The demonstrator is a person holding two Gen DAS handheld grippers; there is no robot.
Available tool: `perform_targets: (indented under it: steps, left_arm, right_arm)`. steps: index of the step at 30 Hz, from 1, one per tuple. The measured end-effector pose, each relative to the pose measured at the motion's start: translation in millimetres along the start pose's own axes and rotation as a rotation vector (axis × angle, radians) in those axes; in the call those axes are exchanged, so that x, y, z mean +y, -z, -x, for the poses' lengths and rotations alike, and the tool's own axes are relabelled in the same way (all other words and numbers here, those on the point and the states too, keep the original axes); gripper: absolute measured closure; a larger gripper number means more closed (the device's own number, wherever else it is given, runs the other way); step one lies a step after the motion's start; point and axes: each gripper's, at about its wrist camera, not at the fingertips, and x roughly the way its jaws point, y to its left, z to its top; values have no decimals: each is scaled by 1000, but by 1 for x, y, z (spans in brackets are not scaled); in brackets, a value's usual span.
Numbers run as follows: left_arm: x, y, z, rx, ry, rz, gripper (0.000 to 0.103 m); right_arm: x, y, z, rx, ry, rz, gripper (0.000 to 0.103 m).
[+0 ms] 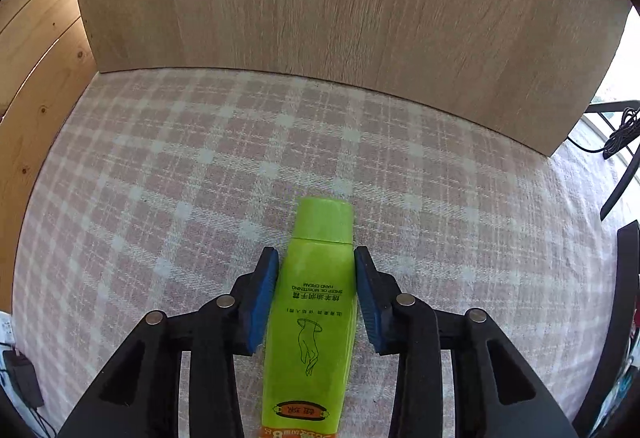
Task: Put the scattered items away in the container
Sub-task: 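Lift the lotion tube with the left gripper and carry it over the tray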
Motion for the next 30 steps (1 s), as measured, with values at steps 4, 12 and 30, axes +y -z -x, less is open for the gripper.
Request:
perform_targets:
  steps: [4,12,30]
  left_arm:
    - [-12,8,36,-72,24,-28,67]
    - [-33,32,103,-188,84,-57,68]
    - [-173,54,200,-294,286,-291,68]
  right_arm:
    - [-12,2,7,-14,-10,-4,55]
    - [-25,4,19,-30,-24,-20,55]
    - [-110,37,90,-159,-9,-107,55]
